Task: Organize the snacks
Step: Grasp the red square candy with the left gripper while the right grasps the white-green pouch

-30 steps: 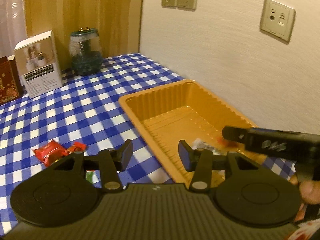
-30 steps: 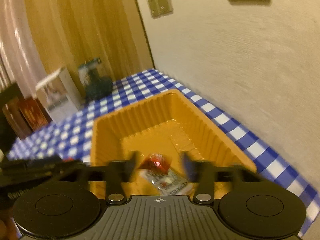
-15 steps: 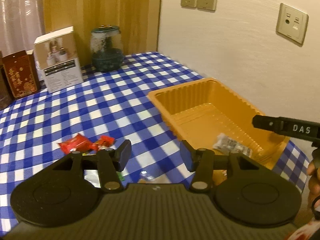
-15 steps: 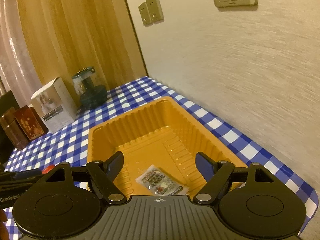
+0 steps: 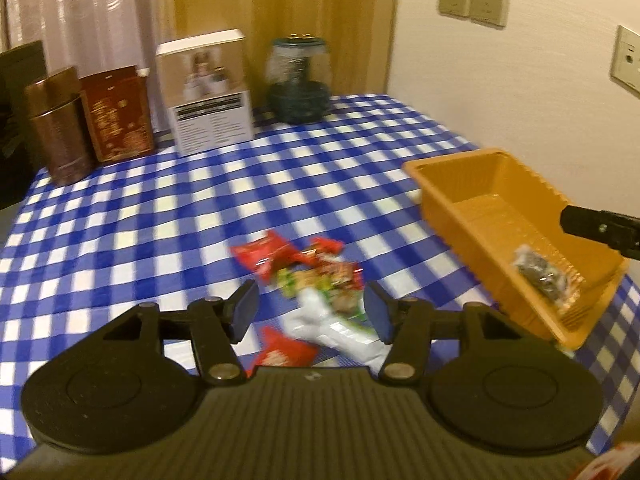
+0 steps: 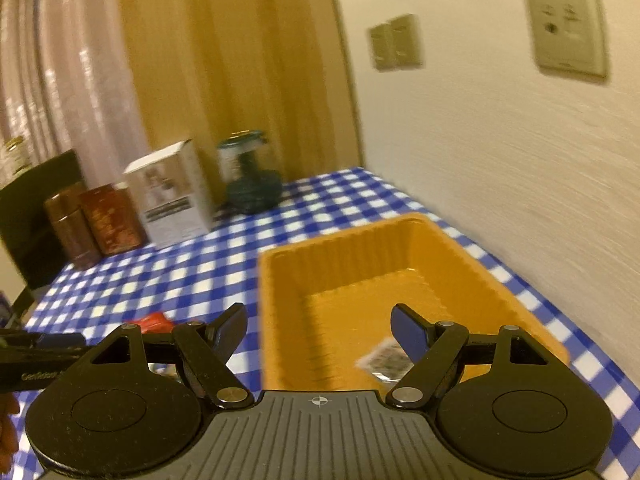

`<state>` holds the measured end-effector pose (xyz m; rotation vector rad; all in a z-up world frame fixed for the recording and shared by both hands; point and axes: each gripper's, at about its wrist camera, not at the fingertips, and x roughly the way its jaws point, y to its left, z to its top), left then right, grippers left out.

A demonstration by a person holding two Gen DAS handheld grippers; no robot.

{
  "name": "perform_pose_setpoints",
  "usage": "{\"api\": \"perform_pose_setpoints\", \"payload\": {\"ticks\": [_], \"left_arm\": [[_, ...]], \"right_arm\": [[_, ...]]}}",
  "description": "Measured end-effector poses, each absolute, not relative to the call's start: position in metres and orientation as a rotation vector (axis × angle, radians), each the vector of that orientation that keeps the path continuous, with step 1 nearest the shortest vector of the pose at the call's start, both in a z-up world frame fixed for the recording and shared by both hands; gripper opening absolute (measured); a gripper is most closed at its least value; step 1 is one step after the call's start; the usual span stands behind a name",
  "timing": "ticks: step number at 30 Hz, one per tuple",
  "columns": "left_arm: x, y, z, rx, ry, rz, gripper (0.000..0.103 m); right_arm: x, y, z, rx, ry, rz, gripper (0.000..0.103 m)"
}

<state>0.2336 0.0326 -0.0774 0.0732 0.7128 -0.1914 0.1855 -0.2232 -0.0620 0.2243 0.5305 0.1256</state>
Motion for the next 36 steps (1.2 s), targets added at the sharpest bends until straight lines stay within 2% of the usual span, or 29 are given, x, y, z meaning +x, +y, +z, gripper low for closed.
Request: {"api": "perform_pose_setpoints", "payload": {"ticks": [8, 17, 22, 36], "left_arm": [[0.223, 0.078, -0.084, 0.069, 0.739, -0.143, 0.057], [0.22, 0.086, -0.101, 0.181, 0.781, -0.175, 0.057], [0.224, 0.093, -0.104, 0.164, 0.788, -0.199, 0.057], [0.236, 0.084, -0.125, 0.232, 0.822, -0.311, 0.057]], "right_arm": [[0.182, -0.167, -0.064, 0.098, 0.527, 0.31, 0.079], [0.187, -0.114, -0.082, -0.132, 0.546, 0.463, 0.078], [0.198, -0.093, -0.101, -0.247, 0.593, 0.534, 0.065], [0.243, -0.069, -0.143, -0.309, 0.731, 0.631, 0.044]]}}
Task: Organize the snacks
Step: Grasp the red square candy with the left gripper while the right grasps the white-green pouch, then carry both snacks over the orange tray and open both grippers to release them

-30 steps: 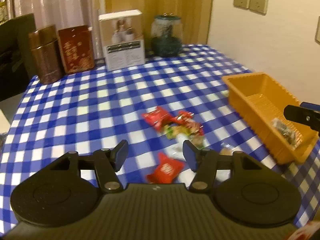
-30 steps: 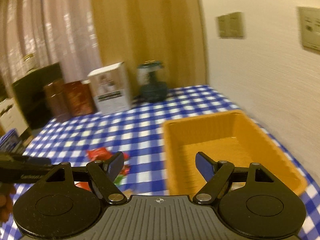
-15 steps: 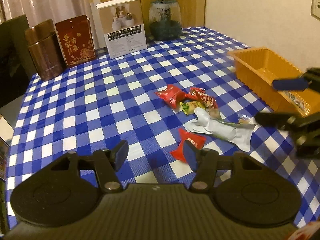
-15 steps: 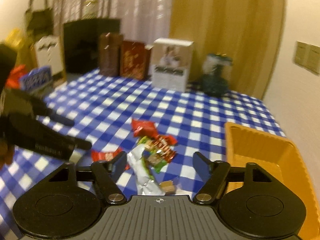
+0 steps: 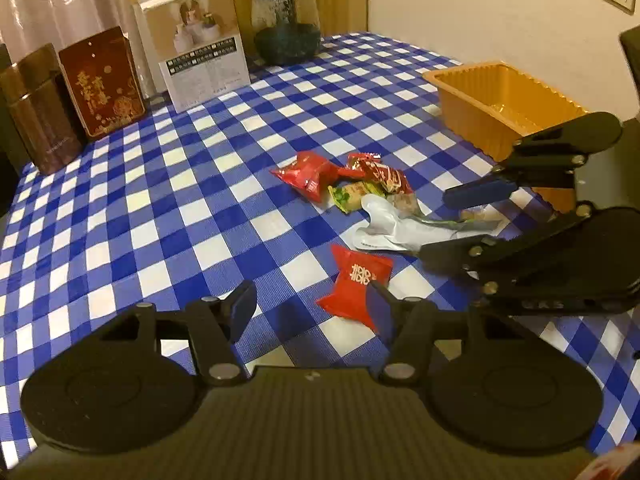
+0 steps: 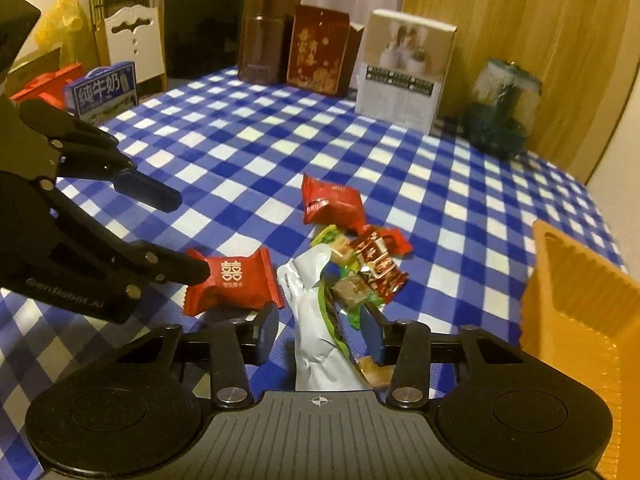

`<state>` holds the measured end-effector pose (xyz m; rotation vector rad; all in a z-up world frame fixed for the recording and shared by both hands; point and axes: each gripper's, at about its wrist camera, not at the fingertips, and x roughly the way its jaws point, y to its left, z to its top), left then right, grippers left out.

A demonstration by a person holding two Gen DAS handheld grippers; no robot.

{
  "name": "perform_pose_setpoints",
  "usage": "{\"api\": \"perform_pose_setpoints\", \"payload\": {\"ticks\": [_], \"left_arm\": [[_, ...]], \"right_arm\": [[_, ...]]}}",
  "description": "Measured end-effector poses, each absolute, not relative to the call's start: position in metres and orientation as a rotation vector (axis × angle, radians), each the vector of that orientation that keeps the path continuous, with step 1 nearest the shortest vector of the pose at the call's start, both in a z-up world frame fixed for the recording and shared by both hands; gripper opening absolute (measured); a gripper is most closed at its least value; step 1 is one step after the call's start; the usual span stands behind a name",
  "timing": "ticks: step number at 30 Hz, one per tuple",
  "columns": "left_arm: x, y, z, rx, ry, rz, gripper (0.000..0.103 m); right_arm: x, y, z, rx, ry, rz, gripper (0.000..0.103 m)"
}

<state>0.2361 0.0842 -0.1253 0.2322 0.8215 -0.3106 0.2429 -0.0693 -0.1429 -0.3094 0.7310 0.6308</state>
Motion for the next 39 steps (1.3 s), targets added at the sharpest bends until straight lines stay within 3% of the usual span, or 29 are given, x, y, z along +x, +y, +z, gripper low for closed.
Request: {"api": "perform_pose_setpoints", "payload": {"ticks": [5, 7, 25, 29, 39], "left_arm": [[0.238, 0.086, -0.129, 0.223, 0.832, -0.324, 0.057], [0.239, 0.085, -0.13, 0.218, 0.834, -0.333, 0.057], [0.254, 0.071, -0.144, 0.223, 0.834, -0.418, 0.056], [0.255, 0.064, -0.148, 0.262, 0.841, -0.436, 0.044], [0.254, 0.057, -0.154, 0.32, 0.841, -0.442, 0.036]], "right_arm": [[0.251, -0.065, -0.152, -0.322, 0.776, 0.635, 0.037], [0.253, -0.065, -0.154, -0.309, 0.789, 0.635, 0.03], [0.246, -0.085, -0.124, -0.157, 0.767, 0.614, 0.026], [0.248, -0.093, -0.119, -0.121, 0.758, 0.59, 0.026], [0.247, -0.096, -0.116, -0.089, 0.756, 0.579, 0.026]]}}
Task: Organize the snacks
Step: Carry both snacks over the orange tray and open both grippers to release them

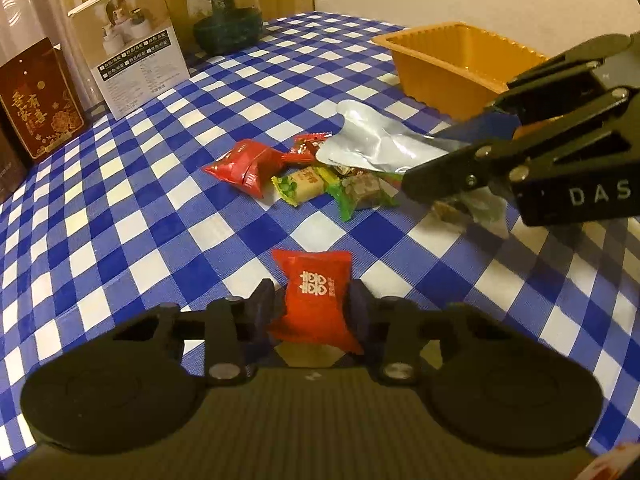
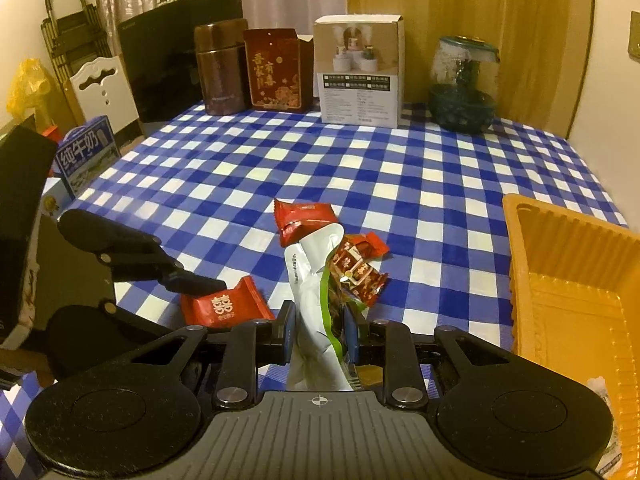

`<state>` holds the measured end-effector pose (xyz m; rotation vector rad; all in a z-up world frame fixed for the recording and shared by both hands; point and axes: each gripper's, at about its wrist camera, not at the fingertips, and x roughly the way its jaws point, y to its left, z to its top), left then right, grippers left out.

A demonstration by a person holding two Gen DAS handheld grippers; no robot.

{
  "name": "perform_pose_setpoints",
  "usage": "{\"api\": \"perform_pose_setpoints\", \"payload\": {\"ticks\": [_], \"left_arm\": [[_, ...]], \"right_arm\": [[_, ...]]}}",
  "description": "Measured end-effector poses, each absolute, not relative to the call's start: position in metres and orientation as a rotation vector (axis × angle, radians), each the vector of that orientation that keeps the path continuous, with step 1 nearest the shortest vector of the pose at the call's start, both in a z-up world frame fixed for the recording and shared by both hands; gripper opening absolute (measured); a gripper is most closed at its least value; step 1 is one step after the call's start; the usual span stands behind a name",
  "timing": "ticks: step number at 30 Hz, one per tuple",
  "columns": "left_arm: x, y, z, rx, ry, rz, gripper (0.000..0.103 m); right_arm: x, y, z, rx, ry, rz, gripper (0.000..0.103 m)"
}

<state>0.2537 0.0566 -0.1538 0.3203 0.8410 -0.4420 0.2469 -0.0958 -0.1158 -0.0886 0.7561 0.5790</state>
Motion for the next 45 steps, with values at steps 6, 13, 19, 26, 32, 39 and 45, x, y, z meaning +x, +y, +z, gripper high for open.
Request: {"api": "perform_pose_setpoints", "payload": {"ticks": [6, 13, 19, 26, 32, 39, 45], "left_arm": [[0.255, 0.059, -0.15, 0.279, 0.862, -0.422, 0.025], [0.252, 0.064, -0.137, 0.22, 0.844, -0.358, 0.025], [0.251, 0.06, -0.112, 0.134, 0.801, -0.302, 0.024], [0.249, 0.036, -0.085, 0.068, 0.731, -0.298, 0.024], [0.249, 0.002, -0.067, 0.047, 0.678, -0.353, 0.024], [0.247, -0.039, -0.058, 0.039, 0.653, -0.425, 0.024], [0.246, -0.078, -0.058, 0.073, 0.637, -0.491, 0.024]], "right_arm": [[0.246, -0.1, -0.113, -0.062, 0.756, 0.569, 0.026], [0.245, -0.109, -0.105, -0.023, 0.737, 0.542, 0.026], [0.24, -0.122, -0.094, 0.021, 0.708, 0.51, 0.026], [0.232, -0.149, -0.083, 0.064, 0.671, 0.415, 0.026], [0.224, -0.188, -0.074, 0.126, 0.631, 0.299, 0.026], [0.223, -0.241, -0.07, 0.188, 0.609, 0.142, 0.026], [0.219, -0.275, -0.078, 0.224, 0.629, 0.046, 0.026]]}}
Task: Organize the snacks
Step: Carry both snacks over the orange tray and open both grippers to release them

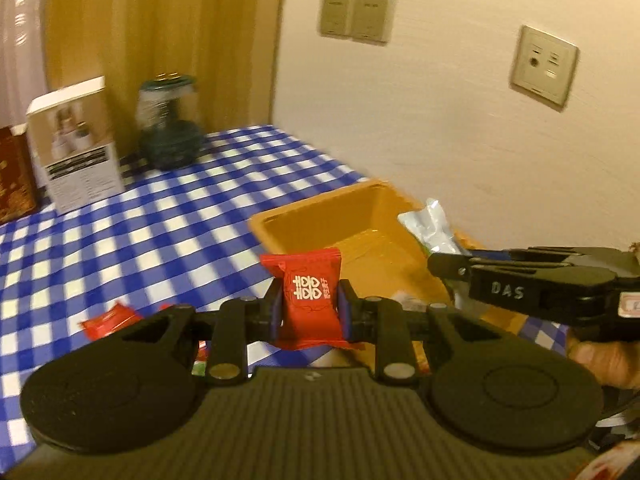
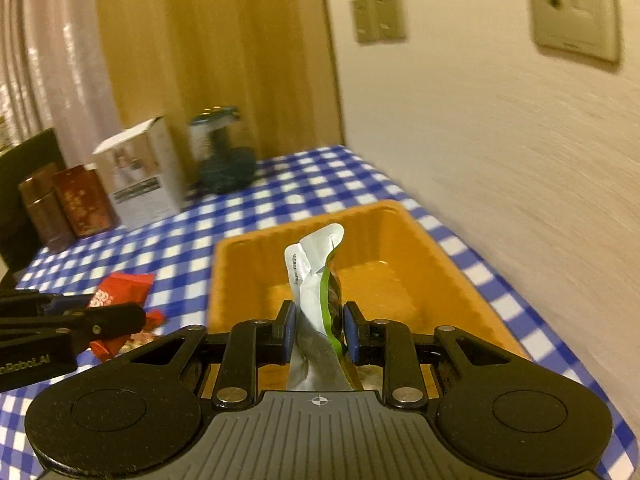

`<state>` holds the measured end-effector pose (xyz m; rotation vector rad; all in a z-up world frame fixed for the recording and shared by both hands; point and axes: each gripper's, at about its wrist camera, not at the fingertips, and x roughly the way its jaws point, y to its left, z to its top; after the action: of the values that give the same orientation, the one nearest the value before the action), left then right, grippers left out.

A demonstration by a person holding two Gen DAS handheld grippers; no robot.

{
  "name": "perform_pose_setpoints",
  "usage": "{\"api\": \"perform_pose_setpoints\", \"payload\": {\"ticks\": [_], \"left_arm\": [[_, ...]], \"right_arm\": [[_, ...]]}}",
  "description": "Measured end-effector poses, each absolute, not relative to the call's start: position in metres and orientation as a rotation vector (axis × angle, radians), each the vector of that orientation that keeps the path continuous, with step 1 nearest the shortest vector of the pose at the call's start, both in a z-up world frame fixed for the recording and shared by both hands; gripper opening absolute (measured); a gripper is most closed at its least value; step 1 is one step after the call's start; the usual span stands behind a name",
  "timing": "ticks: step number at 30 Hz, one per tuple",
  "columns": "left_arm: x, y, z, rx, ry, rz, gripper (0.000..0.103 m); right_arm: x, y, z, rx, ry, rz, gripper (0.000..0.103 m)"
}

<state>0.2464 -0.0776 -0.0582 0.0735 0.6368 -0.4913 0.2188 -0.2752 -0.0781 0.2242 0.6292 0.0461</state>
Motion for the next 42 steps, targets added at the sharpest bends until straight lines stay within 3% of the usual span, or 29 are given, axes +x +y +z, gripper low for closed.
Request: {"api": "perform_pose_setpoints", "payload": {"ticks": [23, 27, 42], "left_arm": [[0.265, -0.135, -0.085, 0.142, 0.651, -0.571, 0.025], [0.266, -0.135, -0.089, 0.148, 0.642, -0.561, 0.038], [0.278, -0.088, -0.082, 0.088, 0.643, -0.431, 0.041]], "right_arm": [[0.223, -0.307, -0.091, 0.302, 0.67, -0.051, 0.026], [0.223, -0.307, -0.092, 0.311, 0.673, -0.052, 0.026], [0.225, -0.301, -0.09, 0.315, 0.667, -0.028, 0.026]]}}
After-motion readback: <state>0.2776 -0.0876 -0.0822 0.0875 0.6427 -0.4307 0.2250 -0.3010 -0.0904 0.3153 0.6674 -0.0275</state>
